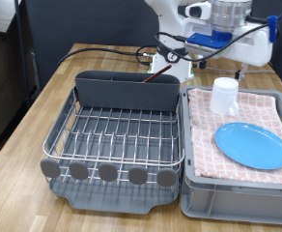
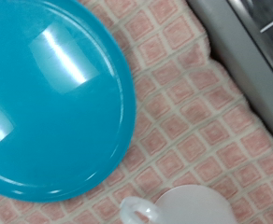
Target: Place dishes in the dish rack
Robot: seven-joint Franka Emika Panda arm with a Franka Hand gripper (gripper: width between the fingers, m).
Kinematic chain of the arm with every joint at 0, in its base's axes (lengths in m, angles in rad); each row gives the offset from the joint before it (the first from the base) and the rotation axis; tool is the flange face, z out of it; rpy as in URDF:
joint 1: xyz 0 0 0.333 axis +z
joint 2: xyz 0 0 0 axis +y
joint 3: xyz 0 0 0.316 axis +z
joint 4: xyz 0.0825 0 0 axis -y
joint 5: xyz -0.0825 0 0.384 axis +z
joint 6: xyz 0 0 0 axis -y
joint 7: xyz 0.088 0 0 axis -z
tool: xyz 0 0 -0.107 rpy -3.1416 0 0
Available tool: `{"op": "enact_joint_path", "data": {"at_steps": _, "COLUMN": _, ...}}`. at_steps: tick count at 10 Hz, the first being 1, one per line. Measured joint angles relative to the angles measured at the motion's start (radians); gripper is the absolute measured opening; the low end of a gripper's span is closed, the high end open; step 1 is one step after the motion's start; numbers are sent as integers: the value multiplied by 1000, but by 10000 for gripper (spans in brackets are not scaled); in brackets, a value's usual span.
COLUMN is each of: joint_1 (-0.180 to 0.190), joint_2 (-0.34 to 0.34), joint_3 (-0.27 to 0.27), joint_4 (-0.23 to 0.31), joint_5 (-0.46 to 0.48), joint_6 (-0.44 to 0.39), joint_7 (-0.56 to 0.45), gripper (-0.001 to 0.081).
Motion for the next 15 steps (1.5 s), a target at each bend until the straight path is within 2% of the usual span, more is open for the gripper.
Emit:
{"op": "enact_joint_path", "data": {"at_steps": 2, "joint_1": 6, "joint_2": 0, "joint_3": 37, "joint_4": 16, "joint_5": -6, "joint_6": -13, "joint_7": 44, "gripper": 803}}
{"op": "enact_joint_path", "data": {"at_steps": 5, "joint_1": 10, "joint_2": 9, "joint_3": 46, "joint_4": -10, "joint_5": 20, "joint_6": 91, "joint_7": 0, "gripper": 803}}
{"op": "enact_joint_path", "data": {"at_steps": 9, "joint_1": 10, "joint_2": 42, "joint_3": 17, "joint_4": -110, "joint_5": 181, "joint_6": 297, "joint_7": -182, "gripper": 803}}
{"op": "enact_joint_path", "data": {"at_steps": 12, "joint_1": 20, "joint_2": 98, "joint_3": 9, "joint_4": -150, "joint_5": 390, "joint_6": 430, "joint_7": -403, "gripper": 803}}
{"op": "enact_joint_path", "data": {"at_steps": 14, "joint_1": 21, "joint_2": 139, "joint_3": 12, "joint_4": -150, "joint_5": 467, "joint_6": 467, "joint_7": -490, "gripper": 803}}
{"op": "enact_joint_path", "data": {"at_steps": 15, "joint_1": 21, "joint_2": 139, "joint_3": 12, "joint_4": -150, "joint_5": 465, "joint_6": 466, "joint_7": -486, "gripper": 803}}
